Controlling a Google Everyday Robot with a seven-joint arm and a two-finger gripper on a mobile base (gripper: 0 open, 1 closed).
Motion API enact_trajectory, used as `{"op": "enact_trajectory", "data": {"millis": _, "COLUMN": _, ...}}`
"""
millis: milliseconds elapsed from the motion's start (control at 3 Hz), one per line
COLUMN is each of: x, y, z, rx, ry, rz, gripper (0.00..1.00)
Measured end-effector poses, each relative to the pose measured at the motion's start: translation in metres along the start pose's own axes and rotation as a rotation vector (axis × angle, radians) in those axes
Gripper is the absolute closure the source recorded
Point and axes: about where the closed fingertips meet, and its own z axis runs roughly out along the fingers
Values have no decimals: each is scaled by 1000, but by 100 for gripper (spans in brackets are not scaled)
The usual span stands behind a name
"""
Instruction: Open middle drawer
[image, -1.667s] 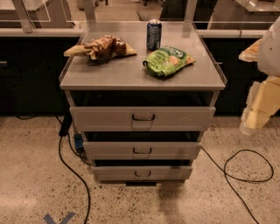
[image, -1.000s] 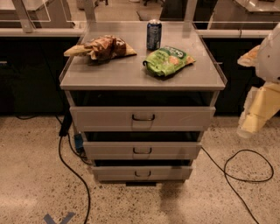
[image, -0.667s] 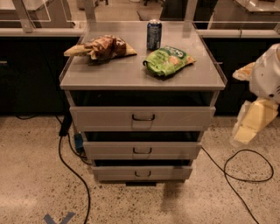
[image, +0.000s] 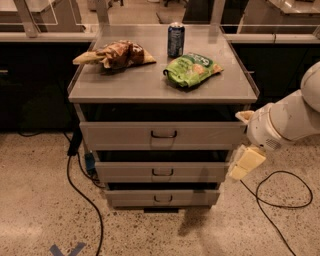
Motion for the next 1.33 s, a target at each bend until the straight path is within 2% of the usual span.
{"op": "enact_trajectory", "data": {"millis": 333, "x": 0, "y": 0, "z": 0, "rx": 0, "ry": 0, "rz": 0, "gripper": 0}}
{"op": "enact_trajectory", "data": {"millis": 667, "x": 5, "y": 4, "z": 14, "rx": -12, "ry": -40, "rz": -17, "gripper": 0}}
{"op": "enact_trajectory", "data": {"millis": 1000, "x": 14, "y": 5, "z": 42, "rx": -119, "ry": -93, "rz": 20, "gripper": 0}}
{"op": "enact_trajectory", "data": {"millis": 1333, "x": 32, "y": 4, "z": 83, "rx": -209, "ry": -143, "rz": 25, "gripper": 0}}
